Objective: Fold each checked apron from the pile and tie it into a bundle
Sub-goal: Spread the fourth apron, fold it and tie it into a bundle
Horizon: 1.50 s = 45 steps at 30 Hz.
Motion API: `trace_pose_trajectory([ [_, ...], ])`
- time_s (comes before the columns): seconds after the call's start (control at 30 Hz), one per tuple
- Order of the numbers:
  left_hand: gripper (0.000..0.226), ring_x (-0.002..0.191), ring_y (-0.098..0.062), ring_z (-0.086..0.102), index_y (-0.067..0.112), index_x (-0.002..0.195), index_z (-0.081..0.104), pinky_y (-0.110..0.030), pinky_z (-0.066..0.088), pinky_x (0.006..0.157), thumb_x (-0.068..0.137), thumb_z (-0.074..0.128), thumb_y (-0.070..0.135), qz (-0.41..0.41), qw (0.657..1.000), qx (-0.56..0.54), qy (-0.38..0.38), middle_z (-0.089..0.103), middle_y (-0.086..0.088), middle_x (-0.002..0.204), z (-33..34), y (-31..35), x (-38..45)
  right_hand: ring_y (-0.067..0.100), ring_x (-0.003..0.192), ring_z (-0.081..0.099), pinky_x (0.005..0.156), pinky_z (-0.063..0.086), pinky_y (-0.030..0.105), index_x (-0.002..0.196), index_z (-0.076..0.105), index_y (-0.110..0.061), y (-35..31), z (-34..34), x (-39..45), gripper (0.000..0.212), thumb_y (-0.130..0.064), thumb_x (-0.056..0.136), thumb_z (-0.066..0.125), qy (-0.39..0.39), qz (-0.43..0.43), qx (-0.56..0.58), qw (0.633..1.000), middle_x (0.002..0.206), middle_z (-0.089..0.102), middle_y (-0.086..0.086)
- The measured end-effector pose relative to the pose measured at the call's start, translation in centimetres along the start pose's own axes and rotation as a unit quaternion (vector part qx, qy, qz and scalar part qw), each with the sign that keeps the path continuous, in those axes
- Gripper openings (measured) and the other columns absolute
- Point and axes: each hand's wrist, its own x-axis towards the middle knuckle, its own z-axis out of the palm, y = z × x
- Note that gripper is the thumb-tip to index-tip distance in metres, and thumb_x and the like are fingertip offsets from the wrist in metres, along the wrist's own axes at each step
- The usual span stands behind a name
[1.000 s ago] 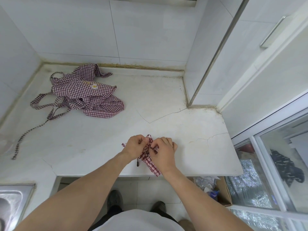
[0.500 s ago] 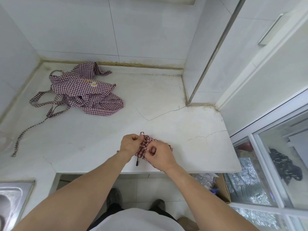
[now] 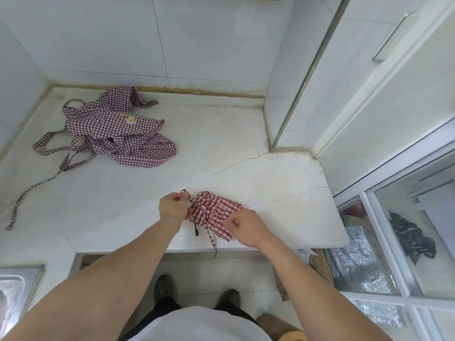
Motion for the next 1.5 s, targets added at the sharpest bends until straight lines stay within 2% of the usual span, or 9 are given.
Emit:
trace_pose_trajectory([
  [0.17,0.017,0.053,-0.019,0.061,0.004,0.095,0.065,-0.023,0.055,0.046,0.099,0.059,0.019,-0.048,0.997,-0.054,0.024,0.065,-0.010,0.071,0.3,-0.1,0.1,0.014,0.063,0.049,0.066,0.046,0.036,0.083,0.069,0.000,0.7,-0.8,-0.3,0.037,-0.031,0.098,0.057,-0.053,0.021,-0.003,0.998,0.071,0.064,0.010],
  [0.4,0.025,0.048,-0.017,0.060,0.003,0.084,0.067,-0.022,0.051,0.047,0.100,0.058,0.021,-0.075,0.990,-0.102,0.067,0.063,-0.006,0.064,0.5,-0.3,0.0,0.009,0.094,0.065,0.085,0.050,0.021,0.096,0.073,-0.007,0.6,-0.8,-1.1,0.027,-0.026,0.102,0.054,-0.090,0.020,0.055,0.994,0.106,0.074,0.000],
  [0.5,0.024,0.060,-0.020,0.064,0.006,0.077,0.064,-0.034,0.060,0.076,0.098,0.061,0.016,-0.064,0.988,-0.143,0.007,0.067,-0.011,0.074,0.2,0.7,-0.1,0.013,0.081,0.063,0.080,0.051,0.032,0.088,0.071,-0.008,1.4,-0.8,-1.2,0.030,-0.029,0.102,0.053,-0.047,0.018,0.048,0.998,0.093,0.071,0.004],
  [0.6,0.019,0.080,-0.029,0.067,0.001,0.088,0.058,-0.042,0.056,0.092,0.103,0.051,0.012,-0.033,0.973,-0.213,-0.079,0.064,-0.020,0.095,0.0,2.1,-0.8,0.006,0.072,0.058,0.071,0.044,0.022,0.071,0.071,-0.016,0.2,-0.9,-1.2,0.033,-0.030,0.098,0.059,0.053,0.029,0.169,0.984,0.094,0.062,0.002],
  [0.7,0.019,0.084,-0.031,0.070,0.003,0.095,0.049,-0.039,0.058,0.079,0.107,0.039,0.013,-0.008,0.947,-0.274,-0.167,0.067,-0.018,0.089,0.8,4.1,-2.9,0.007,0.081,0.064,0.081,0.047,0.021,0.070,0.072,-0.016,-3.1,-1.0,-0.8,0.031,-0.015,0.098,0.059,0.130,-0.016,0.392,0.911,0.094,0.066,0.011],
  [0.8,0.019,0.055,-0.021,0.058,0.006,0.091,0.045,-0.036,0.055,0.060,0.107,0.038,0.013,0.002,0.942,-0.291,-0.169,0.054,-0.008,0.069,1.8,6.6,-4.0,0.025,0.083,0.064,0.093,0.052,0.033,0.065,0.059,-0.004,-5.5,-1.6,-0.2,0.041,-0.012,0.103,0.047,0.092,-0.058,0.615,0.781,0.078,0.061,0.024],
  [0.87,0.023,0.044,-0.014,0.038,0.010,0.084,0.042,-0.029,0.045,0.046,0.106,0.037,0.011,-0.006,0.949,-0.286,-0.136,0.040,-0.003,0.063,1.8,8.0,-3.7,0.024,0.061,0.049,0.089,0.052,0.037,0.062,0.042,-0.011,-5.9,-2.3,0.3,0.044,-0.016,0.105,0.042,0.074,-0.054,0.723,0.685,0.064,0.042,0.010],
  [0.93,0.030,0.041,-0.012,0.027,0.013,0.075,0.038,-0.025,0.034,0.040,0.104,0.036,0.006,-0.006,0.954,-0.273,-0.121,0.031,0.000,0.061,1.6,9.1,-3.3,0.019,0.055,0.029,0.082,0.048,0.038,0.064,0.035,-0.016,-6.1,-3.1,0.3,0.043,-0.023,0.106,0.040,0.063,-0.045,0.762,0.643,0.064,0.024,0.005],
  [1.5,0.034,0.039,-0.011,0.027,0.014,0.069,0.036,-0.023,0.029,0.036,0.100,0.035,0.000,0.072,0.956,-0.250,-0.139,0.030,-0.002,0.058,4.9,13.3,-5.5,0.021,0.053,0.026,0.075,0.044,0.037,0.056,0.030,-0.014,-5.6,-7.2,-3.0,0.054,-0.026,0.109,0.029,0.159,-0.151,0.566,0.795,0.052,0.024,0.004],
])
